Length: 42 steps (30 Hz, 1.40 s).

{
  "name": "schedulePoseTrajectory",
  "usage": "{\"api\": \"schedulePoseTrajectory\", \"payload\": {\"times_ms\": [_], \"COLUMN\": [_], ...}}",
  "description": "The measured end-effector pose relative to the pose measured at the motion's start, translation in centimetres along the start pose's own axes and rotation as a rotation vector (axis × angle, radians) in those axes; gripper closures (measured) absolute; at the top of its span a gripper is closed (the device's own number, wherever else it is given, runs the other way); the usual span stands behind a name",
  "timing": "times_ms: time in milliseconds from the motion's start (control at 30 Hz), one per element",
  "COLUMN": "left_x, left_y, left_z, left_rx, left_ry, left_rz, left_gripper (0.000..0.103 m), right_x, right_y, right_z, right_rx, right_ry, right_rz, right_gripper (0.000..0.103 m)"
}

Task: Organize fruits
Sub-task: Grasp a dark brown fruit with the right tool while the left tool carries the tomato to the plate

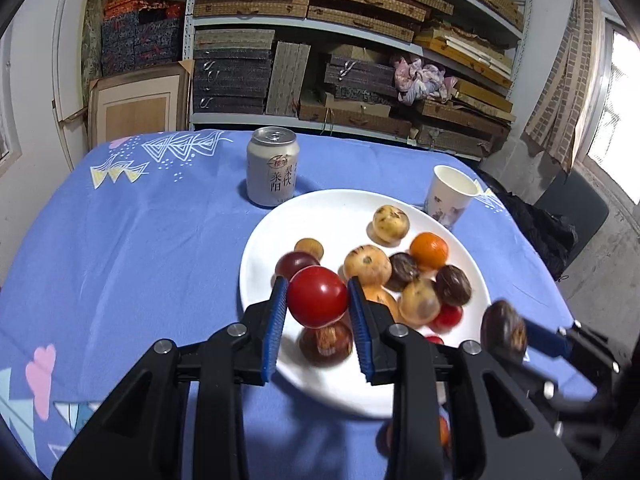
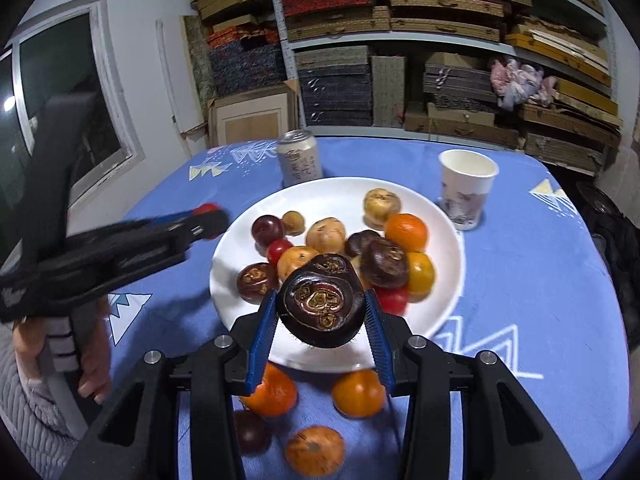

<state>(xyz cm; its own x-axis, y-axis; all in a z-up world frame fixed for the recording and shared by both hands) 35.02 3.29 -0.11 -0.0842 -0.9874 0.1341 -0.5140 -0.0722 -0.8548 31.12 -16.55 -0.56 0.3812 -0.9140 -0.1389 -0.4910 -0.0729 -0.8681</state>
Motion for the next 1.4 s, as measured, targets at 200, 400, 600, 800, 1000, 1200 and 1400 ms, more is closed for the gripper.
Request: {"api": "schedulePoseTrajectory", "payload": {"times_ms": [200,400,600,800,1000,1200,1400], "left_x": [0.3,1.4,2.2,2.3,2.0,2.1,2.0], "left_y": [-1.7,-2.2,-2.1,-1.8,-1.6,-1.6,-1.6], "left_z": [4.2,7.6,9.6,10.7,11.1,10.5,8.7], "left_rx": [0.007,0.007,0.007,0.002,-0.007,0.020,0.035], "left_ry": [-0.040,-0.078,-0.082,-0.091,-0.093,-0.119,-0.141], "left_rz": [0.044,0.085,0.108,0.124,0.113,0.128,0.135], "left_gripper": [0.073,0.073,0.073,0.073,0.073,0.056,0.049], "right_x": [-0.5,0.0,0.2,-0.4,-0.6,-0.7,-0.2], "right_y": [-0.4,0.5,0.7,1.2,1.5,1.3,0.5], "right_z": [1.6,3.6,4.3,5.1,5.7,5.4,4.0], "right_rx": [-0.018,-0.063,-0.073,-0.094,-0.108,-0.095,-0.060], "right_ry": [-0.033,-0.027,-0.027,-0.032,-0.029,-0.026,-0.027], "right_rz": [-0.022,-0.023,-0.028,-0.049,-0.060,-0.067,-0.038], "right_gripper": [0.059,0.059,0.059,0.059,0.058,0.056,0.052]}}
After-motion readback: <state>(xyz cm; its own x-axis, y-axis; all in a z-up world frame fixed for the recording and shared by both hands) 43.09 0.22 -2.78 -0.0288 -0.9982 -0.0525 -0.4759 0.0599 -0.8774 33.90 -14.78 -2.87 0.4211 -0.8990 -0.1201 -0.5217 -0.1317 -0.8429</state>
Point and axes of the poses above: each gripper's, at about its wrist camera, not at the fingertips, and z roughly the way its jaws point, x to its right, y to its underside, the point moved 5 cm from there along z, roughly the way its jaws point, and after that the axes turned 12 degrees about x, right-handed, at the moved point
